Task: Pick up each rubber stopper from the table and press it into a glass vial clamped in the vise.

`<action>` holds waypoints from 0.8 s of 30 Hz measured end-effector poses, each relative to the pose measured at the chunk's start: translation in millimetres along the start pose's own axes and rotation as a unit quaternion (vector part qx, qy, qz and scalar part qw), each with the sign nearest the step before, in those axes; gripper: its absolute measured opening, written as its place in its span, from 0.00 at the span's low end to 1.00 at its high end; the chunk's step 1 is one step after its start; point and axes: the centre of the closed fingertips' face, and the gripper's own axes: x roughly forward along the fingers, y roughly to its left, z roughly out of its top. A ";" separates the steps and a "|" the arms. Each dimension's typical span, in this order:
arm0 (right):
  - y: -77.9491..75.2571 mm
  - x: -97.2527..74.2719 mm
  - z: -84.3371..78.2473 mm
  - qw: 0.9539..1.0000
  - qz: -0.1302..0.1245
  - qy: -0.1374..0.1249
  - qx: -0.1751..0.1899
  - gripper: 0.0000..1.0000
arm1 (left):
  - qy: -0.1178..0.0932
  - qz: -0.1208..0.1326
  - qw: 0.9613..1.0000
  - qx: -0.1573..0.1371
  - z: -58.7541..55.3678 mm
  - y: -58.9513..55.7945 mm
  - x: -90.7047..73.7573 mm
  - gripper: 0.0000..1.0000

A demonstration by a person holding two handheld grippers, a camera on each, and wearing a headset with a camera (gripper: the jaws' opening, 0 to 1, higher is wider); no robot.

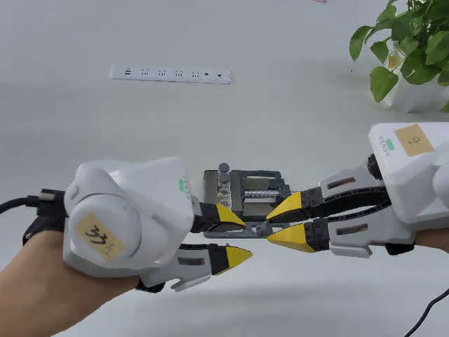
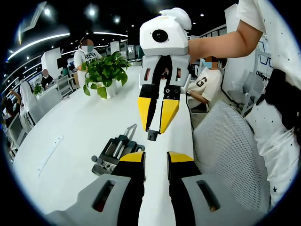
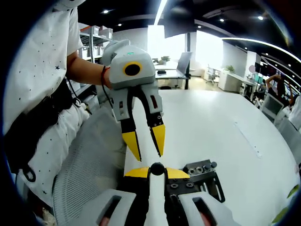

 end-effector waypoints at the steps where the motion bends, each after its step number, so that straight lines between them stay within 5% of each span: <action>1: -1.3 0.0 0.7 1.000 -0.001 0.001 0.000 0.05 | -0.001 0.005 1.000 -0.003 -1.4 2.4 -1.1 0.16; 10: -17.3 5.1 6.4 1.000 -0.011 0.015 -0.002 0.05 | -0.012 0.050 0.999 -0.018 -11.0 27.0 -17.2 0.25; 24: -55.4 17.3 9.6 0.998 -0.020 0.057 -0.007 0.05 | -0.025 0.085 0.995 -0.036 -27.5 48.2 -33.1 0.44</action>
